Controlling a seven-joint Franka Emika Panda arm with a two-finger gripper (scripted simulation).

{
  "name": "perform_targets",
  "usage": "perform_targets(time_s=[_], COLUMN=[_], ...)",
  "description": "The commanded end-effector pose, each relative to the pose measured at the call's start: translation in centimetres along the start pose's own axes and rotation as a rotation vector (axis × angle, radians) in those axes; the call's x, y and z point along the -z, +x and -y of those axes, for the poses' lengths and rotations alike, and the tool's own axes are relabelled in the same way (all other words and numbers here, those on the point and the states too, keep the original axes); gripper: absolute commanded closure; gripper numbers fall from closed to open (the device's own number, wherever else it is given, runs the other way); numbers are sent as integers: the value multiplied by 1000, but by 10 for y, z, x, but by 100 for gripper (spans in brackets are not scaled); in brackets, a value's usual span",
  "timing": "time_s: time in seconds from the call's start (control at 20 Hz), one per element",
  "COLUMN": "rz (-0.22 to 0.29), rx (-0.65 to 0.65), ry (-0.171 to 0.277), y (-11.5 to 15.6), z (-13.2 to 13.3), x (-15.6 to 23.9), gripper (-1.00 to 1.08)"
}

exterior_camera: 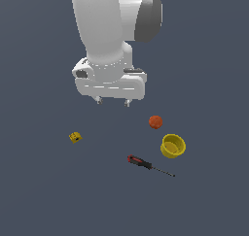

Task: Pick up a designated object from a clutter of objects.

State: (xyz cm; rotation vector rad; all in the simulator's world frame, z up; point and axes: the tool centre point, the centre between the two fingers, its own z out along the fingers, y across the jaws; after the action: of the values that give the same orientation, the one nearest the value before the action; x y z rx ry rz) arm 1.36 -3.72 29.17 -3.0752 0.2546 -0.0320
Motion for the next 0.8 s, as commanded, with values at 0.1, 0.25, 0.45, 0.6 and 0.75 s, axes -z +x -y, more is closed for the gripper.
perform_targets(time_s=[0.1, 0.25, 0.45, 0.6, 0.75], rz=[3, 4, 4, 3, 1], rx=[-117, -219, -378, -491, -585], ry=[5, 5, -2, -12, -24], y=[14, 23, 32, 34, 33], z=[-29, -56, -100, -134, -162], x=[-30, -56, -98, -129, -154], gripper=[-92, -92, -92, -92, -92])
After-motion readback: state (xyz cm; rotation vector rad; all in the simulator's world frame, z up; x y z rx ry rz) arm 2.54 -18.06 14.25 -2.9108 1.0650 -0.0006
